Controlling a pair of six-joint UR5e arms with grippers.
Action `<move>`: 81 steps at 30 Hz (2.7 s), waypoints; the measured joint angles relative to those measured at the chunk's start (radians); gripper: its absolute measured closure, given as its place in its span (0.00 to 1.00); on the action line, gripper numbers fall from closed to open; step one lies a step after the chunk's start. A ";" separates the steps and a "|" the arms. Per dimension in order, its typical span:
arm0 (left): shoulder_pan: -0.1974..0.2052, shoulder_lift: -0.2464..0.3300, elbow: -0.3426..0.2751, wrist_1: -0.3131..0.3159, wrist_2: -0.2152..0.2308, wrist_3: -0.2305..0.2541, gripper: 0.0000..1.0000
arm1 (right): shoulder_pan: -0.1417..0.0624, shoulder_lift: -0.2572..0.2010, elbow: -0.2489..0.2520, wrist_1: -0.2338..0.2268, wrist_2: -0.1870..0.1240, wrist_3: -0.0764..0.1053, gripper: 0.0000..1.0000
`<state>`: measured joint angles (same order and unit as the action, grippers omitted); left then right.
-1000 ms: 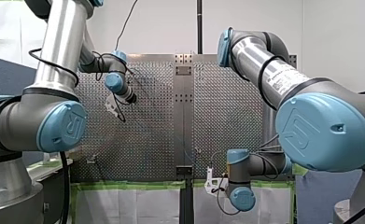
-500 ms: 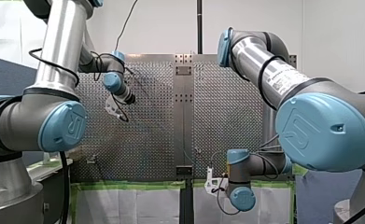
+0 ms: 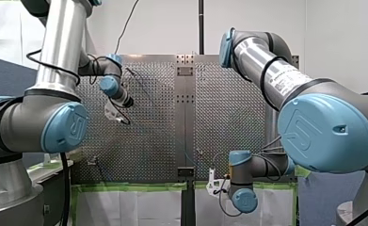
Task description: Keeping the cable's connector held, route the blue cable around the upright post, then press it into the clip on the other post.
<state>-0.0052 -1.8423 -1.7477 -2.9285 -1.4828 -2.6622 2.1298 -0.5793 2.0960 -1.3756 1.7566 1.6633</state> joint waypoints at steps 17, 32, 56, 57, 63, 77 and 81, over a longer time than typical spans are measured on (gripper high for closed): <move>0.069 0.077 -0.157 0.139 0.013 -0.168 0.00 | -0.001 0.000 -0.001 -0.001 -0.002 0.000 1.00; 0.118 0.089 -0.208 0.170 0.051 -0.300 0.00 | -0.001 0.000 -0.001 -0.001 -0.002 0.000 1.00; 0.127 0.093 -0.367 0.309 0.072 -0.318 0.00 | -0.001 -0.001 -0.001 -0.005 -0.003 0.000 1.00; 0.128 0.095 -0.373 0.309 0.071 -0.310 0.00 | -0.001 -0.001 -0.001 -0.005 -0.003 0.001 1.00; 0.127 0.137 -0.395 0.306 0.076 -0.291 0.00 | -0.001 -0.001 -0.002 -0.006 -0.003 0.001 1.00; 0.120 0.232 -0.398 0.296 0.158 -0.304 0.00 | -0.002 0.000 -0.003 -0.005 -0.003 0.000 1.00; 0.119 0.255 -0.398 0.278 0.148 -0.300 0.00 | -0.001 0.000 -0.003 -0.005 -0.003 0.000 1.00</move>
<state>0.1133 -1.5876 -2.1460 -2.6509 -1.3344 -2.9625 2.1284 -0.5794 2.0932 -1.3808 1.7535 1.6632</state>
